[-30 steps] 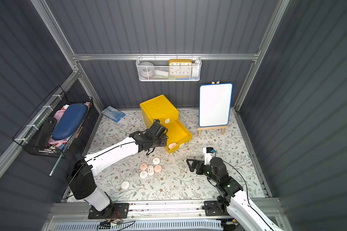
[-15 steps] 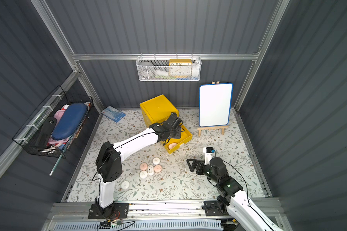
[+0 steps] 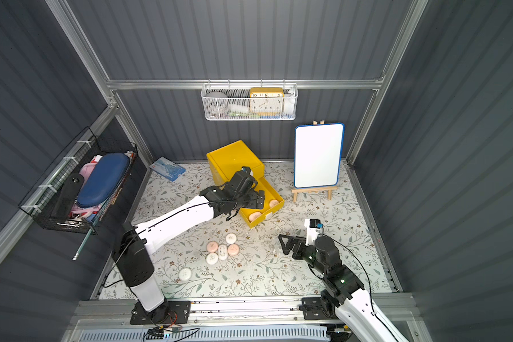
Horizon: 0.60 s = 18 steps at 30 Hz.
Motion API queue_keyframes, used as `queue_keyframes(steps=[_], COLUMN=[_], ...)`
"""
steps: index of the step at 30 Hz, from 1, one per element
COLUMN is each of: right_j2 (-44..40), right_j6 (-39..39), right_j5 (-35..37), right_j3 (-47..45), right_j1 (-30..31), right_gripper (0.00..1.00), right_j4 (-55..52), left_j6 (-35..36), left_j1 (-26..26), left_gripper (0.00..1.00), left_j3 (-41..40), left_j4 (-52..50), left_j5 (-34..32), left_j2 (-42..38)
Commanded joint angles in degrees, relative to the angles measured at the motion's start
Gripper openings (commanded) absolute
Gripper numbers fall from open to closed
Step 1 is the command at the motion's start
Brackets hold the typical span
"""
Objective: Put the bluetooth earphones in the drawer according to color
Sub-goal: Place the bluetooth earphone in the drawer, then pick up the Bluetooth earphone from the center of the board.
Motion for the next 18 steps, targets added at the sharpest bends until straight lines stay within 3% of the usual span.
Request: queue_keyframes(steps=[1, 7, 18], right_j2=[-0.33, 3.22, 9.89], right_j6=[-1.9, -2.15, 0.4], right_j5=[-2.92, -9.38, -11.75], right_j3=[-0.07, 0.36, 0.98], right_j1=[0.09, 0.14, 0.23], right_gripper=[0.99, 0.98, 0.99], right_j4=[-0.33, 2.98, 7.98], left_j6=[-2.11, -6.8, -15.31], left_j1=[0.51, 1.81, 5.53], left_gripper=[0.99, 0.99, 0.99], left_j3=[-6.23, -21.69, -41.46], left_j4=[1.22, 3.6, 5.11], left_j5=[0.71, 2.31, 5.39], left_j2=[-5.21, -14.6, -23.52])
